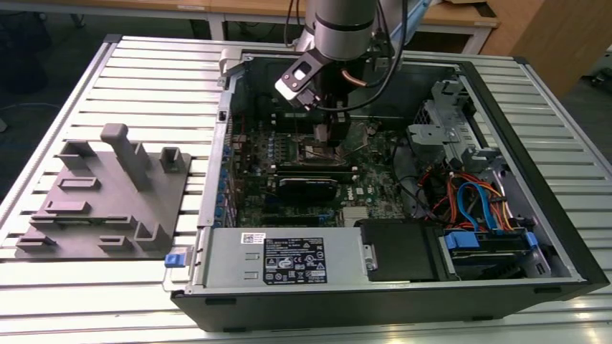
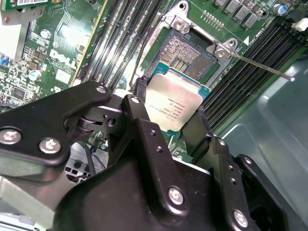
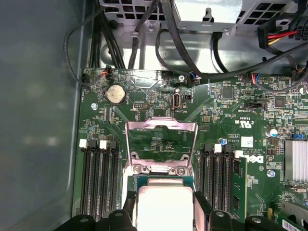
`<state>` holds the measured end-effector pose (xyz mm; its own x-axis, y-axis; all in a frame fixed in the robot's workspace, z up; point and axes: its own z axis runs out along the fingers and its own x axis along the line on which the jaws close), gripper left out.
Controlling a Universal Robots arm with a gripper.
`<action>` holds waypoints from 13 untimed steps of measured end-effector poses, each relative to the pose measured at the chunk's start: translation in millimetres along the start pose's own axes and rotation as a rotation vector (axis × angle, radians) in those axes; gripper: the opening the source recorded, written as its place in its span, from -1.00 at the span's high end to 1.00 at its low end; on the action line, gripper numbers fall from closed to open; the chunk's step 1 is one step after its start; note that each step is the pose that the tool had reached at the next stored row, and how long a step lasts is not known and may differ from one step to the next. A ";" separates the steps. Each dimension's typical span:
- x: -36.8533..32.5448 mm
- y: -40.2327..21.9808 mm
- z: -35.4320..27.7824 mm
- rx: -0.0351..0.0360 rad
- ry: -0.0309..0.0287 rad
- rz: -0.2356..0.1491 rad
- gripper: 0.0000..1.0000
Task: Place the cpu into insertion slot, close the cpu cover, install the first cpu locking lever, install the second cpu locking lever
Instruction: 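Place the cpu into insertion slot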
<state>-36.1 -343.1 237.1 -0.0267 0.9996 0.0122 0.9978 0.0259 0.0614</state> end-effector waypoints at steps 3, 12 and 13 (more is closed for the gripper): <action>0.0 0.0 0.6 0.0000 0.0001 0.000 -0.09; -0.1 -0.8 9.9 -0.0001 0.0001 0.000 -0.09; -0.1 -1.0 11.2 -0.0001 0.0001 0.000 -0.09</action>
<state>-36.5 -343.1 225.9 -0.0270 0.9996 0.0123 0.9978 0.0262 0.0615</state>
